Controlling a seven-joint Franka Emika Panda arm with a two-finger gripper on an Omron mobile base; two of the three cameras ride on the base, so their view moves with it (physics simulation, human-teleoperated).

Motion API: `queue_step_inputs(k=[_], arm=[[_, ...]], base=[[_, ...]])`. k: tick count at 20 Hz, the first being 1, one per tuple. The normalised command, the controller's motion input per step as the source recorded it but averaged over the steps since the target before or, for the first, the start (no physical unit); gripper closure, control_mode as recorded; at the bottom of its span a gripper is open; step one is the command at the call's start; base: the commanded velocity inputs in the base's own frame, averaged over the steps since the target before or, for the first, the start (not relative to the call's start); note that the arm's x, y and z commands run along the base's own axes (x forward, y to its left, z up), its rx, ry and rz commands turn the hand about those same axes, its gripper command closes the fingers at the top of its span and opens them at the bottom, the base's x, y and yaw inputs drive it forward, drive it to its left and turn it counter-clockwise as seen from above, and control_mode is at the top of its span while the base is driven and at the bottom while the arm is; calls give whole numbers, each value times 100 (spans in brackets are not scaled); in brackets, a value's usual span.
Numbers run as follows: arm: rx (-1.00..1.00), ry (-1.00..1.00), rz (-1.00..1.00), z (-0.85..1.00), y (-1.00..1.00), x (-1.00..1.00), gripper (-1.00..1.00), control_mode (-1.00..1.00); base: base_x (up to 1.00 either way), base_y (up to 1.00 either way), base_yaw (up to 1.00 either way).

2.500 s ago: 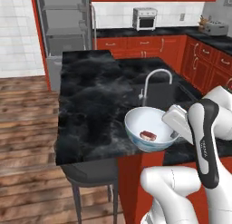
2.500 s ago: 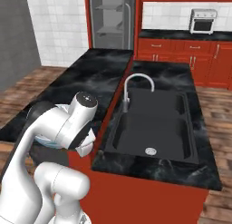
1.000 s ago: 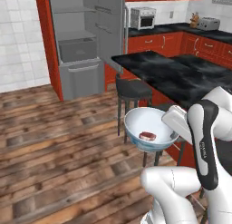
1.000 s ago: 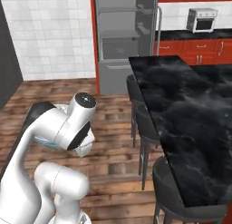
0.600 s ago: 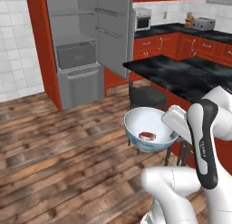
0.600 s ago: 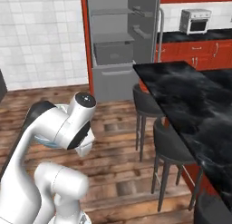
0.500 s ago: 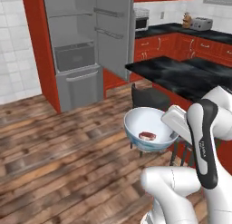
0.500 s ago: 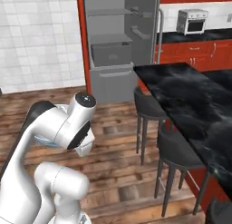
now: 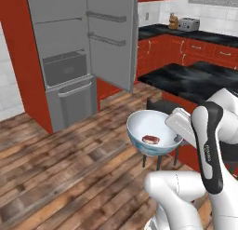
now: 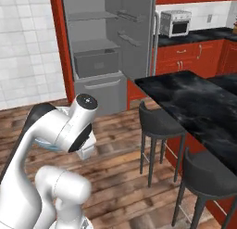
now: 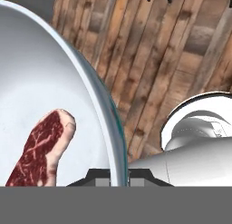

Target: Place one of the steaks on the plate and the other in the bowl. Then place the bowl in the fridge.

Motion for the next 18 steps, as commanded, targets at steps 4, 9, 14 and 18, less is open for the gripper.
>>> queue_step_inputs(k=[4,9,14,18], arm=[[0,0,0,0,0,0,100,100],[0,0,0,0,0,0,100,100],[0,0,0,0,0,0,100,100],[0,0,0,0,0,0,100,100]], base=[[100,100,-35],[100,100,-34],[99,100,-30],[88,100,-14]])
